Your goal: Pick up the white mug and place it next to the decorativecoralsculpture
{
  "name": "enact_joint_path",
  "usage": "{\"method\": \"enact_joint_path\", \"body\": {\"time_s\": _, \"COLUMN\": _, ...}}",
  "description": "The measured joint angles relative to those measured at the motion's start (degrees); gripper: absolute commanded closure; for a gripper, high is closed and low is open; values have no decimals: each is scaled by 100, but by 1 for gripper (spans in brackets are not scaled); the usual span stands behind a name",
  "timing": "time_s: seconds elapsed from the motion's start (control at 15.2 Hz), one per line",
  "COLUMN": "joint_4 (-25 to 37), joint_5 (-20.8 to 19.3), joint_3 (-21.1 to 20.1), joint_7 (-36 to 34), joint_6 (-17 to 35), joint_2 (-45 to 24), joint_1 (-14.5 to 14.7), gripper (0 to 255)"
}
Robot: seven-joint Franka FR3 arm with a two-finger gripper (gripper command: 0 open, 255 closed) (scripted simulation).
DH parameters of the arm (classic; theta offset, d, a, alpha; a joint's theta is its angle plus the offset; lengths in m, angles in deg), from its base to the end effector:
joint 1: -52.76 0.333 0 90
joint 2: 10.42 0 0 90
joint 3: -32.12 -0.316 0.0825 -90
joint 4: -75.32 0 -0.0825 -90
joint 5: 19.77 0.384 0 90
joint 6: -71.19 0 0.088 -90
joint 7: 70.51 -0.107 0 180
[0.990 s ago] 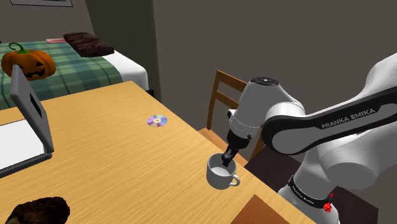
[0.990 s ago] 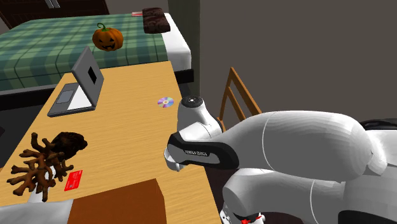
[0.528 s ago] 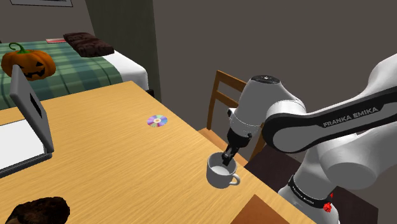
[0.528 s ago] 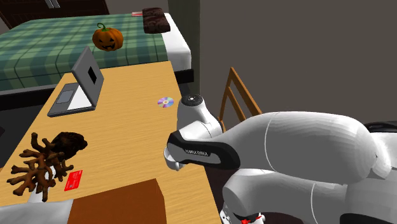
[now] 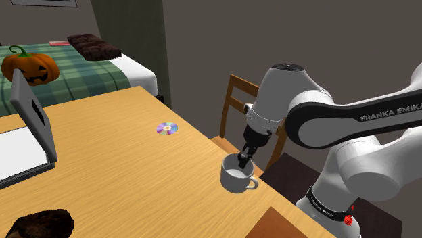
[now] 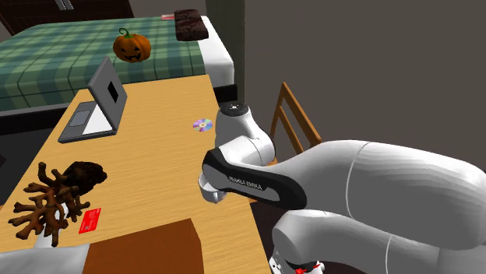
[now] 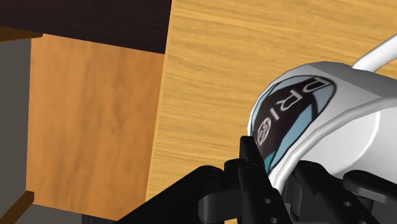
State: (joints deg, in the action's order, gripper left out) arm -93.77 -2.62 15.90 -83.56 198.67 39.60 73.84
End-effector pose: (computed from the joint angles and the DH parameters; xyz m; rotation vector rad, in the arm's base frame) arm 0.2369 0.1704 0.3840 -3.0394 -0.2631 -0.1817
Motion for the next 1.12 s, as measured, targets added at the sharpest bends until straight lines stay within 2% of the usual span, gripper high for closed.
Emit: {"method": "enact_joint_path", "body": {"time_s": 1.12, "joint_4": 1090, "joint_5": -350, "joint_3": 293, "joint_7": -54, "joint_6": -1504, "joint_2": 423, "joint_1": -184, "gripper": 255}}
